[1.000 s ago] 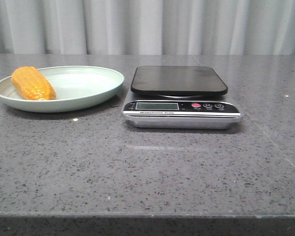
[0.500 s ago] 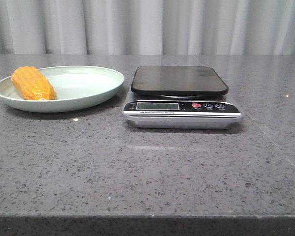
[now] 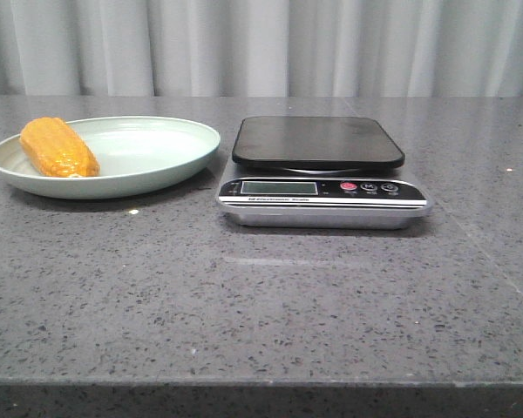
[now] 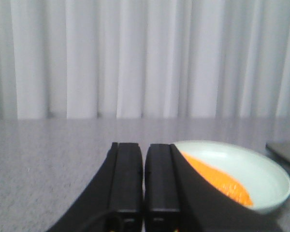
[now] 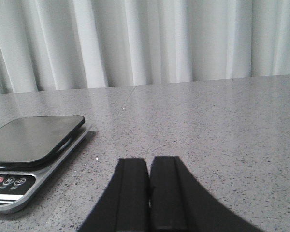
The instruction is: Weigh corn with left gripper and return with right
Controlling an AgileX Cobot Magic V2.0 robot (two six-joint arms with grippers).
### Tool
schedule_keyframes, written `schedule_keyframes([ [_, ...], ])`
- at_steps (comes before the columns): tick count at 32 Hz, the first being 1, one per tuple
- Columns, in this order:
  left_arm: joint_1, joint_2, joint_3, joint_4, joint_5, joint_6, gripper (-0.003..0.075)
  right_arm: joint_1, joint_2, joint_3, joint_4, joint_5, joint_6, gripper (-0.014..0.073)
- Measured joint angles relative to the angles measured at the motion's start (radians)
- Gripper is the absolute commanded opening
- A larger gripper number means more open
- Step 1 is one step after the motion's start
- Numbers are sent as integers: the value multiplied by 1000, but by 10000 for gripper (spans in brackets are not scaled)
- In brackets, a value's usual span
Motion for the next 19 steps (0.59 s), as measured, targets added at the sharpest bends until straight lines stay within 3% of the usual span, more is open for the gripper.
schedule_keyframes([
  [7,0,19,-229,-41,107,0,127,0,0,0,0,0,0,149],
  [13,0,146,-463,-47,325,0,127,0,0,0,0,0,0,149],
  [19,0,268,-515,-52,482,0,127,0,0,0,0,0,0,149],
])
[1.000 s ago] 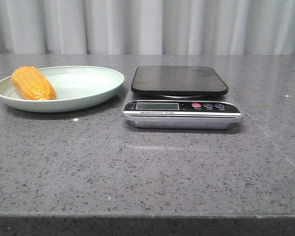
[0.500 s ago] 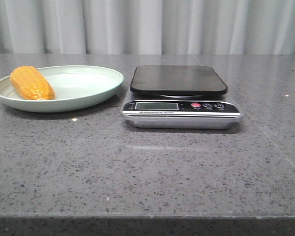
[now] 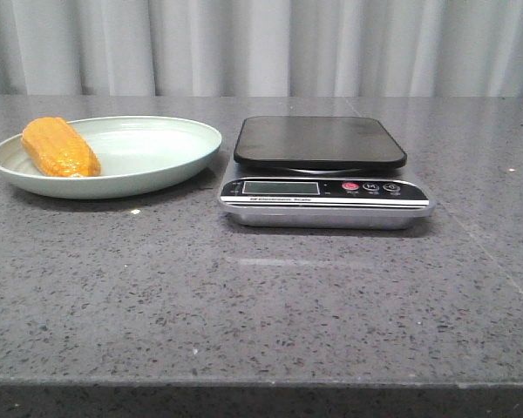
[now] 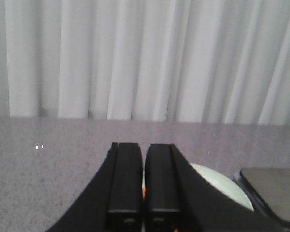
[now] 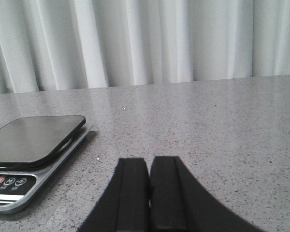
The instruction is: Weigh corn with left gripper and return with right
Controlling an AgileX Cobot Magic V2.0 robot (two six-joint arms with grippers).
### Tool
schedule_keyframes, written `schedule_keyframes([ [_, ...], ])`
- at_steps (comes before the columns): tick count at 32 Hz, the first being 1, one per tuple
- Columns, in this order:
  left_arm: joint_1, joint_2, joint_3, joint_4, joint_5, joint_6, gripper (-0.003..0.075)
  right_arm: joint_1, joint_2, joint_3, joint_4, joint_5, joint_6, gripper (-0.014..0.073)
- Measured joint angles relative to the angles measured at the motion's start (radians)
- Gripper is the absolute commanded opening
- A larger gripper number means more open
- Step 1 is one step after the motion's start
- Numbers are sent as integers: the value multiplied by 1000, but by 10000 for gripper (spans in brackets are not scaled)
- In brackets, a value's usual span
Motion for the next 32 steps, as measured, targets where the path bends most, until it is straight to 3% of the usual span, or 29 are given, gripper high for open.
schedule_keyframes([
  [5,0,68,8,-1,22,0,129,0,0,0,0,0,0,149],
  [8,0,111,10,-6,27,0,168,0,0,0,0,0,0,149],
  [11,0,151,10,-17,27,0,265,0,0,0,0,0,0,149],
  [16,0,227,-5,-38,65,0,496,0,0,0,0,0,0,149],
  [19,0,277,-39,-42,103,0,580,0,0,0,0,0,0,149],
  [32,-21,548,-271,-137,239,0,586,0,0,0,0,0,0,149],
])
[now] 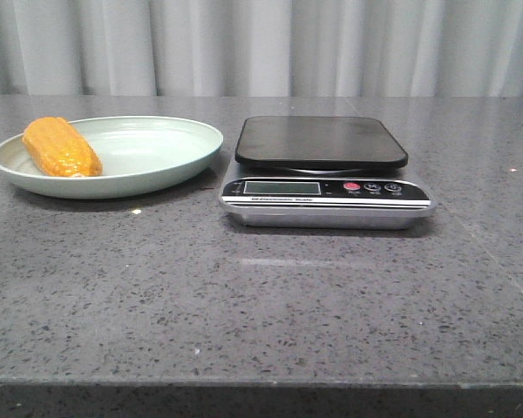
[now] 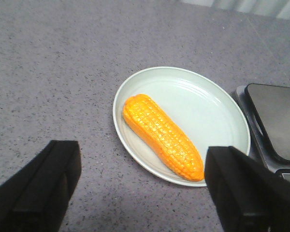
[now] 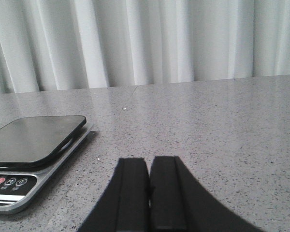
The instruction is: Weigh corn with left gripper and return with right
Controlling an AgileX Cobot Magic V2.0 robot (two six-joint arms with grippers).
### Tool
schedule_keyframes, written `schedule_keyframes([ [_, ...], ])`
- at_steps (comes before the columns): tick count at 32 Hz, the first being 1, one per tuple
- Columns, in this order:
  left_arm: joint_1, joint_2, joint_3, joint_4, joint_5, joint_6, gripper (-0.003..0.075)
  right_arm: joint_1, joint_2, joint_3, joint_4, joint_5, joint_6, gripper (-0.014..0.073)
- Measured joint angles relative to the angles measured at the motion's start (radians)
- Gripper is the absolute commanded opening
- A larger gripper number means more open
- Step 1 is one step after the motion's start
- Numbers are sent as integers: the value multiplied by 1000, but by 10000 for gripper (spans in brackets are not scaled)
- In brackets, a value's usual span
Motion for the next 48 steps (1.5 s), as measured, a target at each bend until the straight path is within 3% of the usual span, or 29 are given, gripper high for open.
schedule_keyframes([
  [4,-47,124,-78,-9,24,-13,586,0,0,0,0,0,0,149],
  [12,-119,381,-229,25,76,-166,568,0,0,0,0,0,0,149],
  [24,-169,648,-337,69,179,-356,542,0,0,0,0,0,0,149],
  [42,-219,877,-509,72,263,-392,539,0,0,0,2,0,0,149],
  [48,-219,915,-553,101,263,-404,401,0,0,0,2,0,0,149],
])
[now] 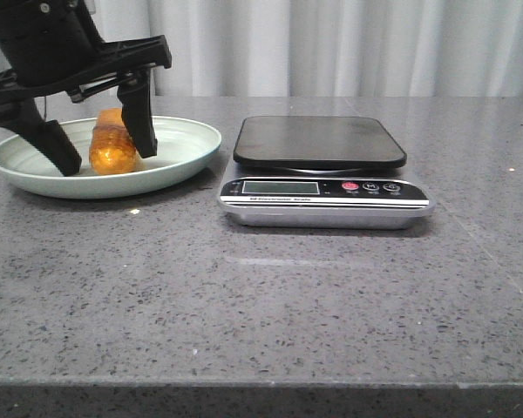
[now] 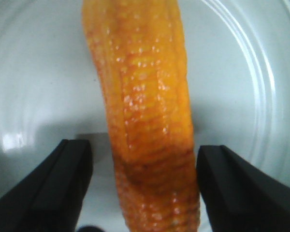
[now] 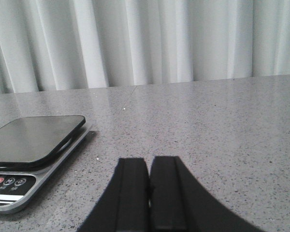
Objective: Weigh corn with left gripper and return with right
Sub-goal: 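Lower the left gripper over the corn cob and close on it, then lift the corn with the left gripper and carry it over the scale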
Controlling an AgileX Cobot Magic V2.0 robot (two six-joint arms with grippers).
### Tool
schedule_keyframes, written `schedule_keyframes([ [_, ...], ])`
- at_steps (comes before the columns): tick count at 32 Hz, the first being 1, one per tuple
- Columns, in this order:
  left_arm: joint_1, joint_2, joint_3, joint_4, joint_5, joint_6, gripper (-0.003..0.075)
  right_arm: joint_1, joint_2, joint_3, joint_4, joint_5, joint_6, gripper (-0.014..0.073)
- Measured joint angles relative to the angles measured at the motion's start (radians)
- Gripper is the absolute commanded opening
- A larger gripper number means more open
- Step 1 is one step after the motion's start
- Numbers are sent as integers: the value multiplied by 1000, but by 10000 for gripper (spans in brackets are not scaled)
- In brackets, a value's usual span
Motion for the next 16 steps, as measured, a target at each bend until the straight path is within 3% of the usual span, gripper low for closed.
schedule_keyframes([
  [9,0,30,-27,46,-20,-6,145,0,0,0,0,0,0,149],
  [16,-10,35,-43,65,-14,-6,127,0,0,0,0,0,0,149],
])
